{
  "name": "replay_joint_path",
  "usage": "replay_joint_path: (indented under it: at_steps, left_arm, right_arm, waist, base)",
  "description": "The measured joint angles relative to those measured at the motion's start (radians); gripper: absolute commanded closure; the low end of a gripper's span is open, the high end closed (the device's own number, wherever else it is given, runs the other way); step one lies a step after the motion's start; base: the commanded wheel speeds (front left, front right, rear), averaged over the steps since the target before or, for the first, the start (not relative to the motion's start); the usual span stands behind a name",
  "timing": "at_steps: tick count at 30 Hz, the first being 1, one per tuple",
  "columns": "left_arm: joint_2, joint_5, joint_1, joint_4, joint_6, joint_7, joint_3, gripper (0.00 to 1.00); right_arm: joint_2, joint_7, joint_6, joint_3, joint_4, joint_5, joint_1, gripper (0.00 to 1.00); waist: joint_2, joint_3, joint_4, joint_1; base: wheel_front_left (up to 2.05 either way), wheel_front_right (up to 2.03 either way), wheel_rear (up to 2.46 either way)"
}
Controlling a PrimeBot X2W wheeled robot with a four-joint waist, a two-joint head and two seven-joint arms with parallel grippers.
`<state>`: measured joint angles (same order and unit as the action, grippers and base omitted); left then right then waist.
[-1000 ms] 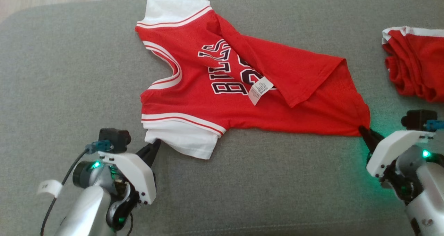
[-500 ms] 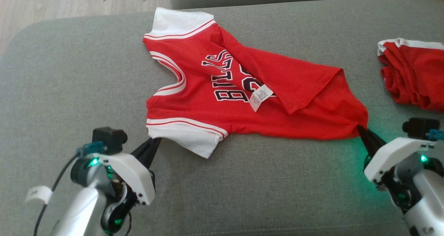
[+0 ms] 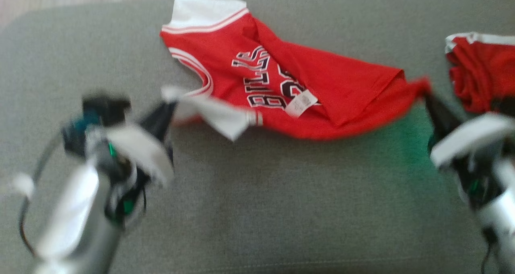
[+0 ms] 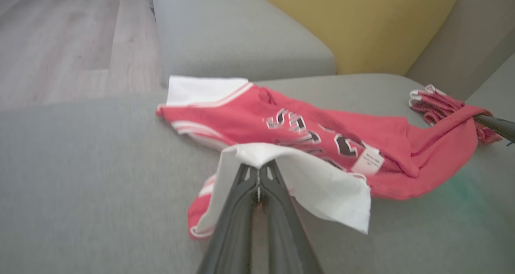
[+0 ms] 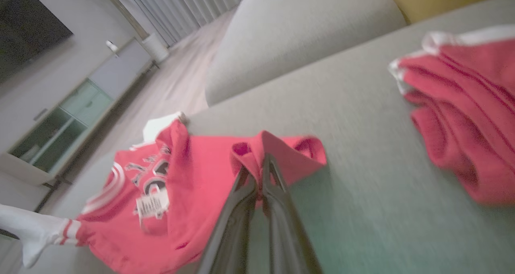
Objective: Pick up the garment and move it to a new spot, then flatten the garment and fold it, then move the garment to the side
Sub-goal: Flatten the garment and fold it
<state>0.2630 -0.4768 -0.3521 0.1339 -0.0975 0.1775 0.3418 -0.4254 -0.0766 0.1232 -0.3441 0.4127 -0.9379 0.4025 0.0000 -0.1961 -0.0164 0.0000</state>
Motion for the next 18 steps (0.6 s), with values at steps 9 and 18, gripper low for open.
replay_joint_path:
  at_steps: [9, 18]
  left_arm:
    - [-0.03, 0.019, -0.491, 0.19, -0.021, 0.028, 0.028, 1.0]
    - [-0.104, 0.038, -1.028, 0.51, -0.022, -0.092, -0.012, 1.0]
  right_arm:
    - [-0.048, -0.09, 0.0, -0.006, 0.007, -0.149, 0.375, 1.0]
    - [-0.05, -0.066, 0.0, 0.014, 0.148, -0.207, 0.847, 1.0]
  waist:
    - [0.0, -0.132, -0.022, 0.0001]
    - [-0.0001, -0.292, -0.039, 0.0004]
  base:
    - [0.0, 0.0, 0.0]
    - [0.0, 0.0, 0.0]
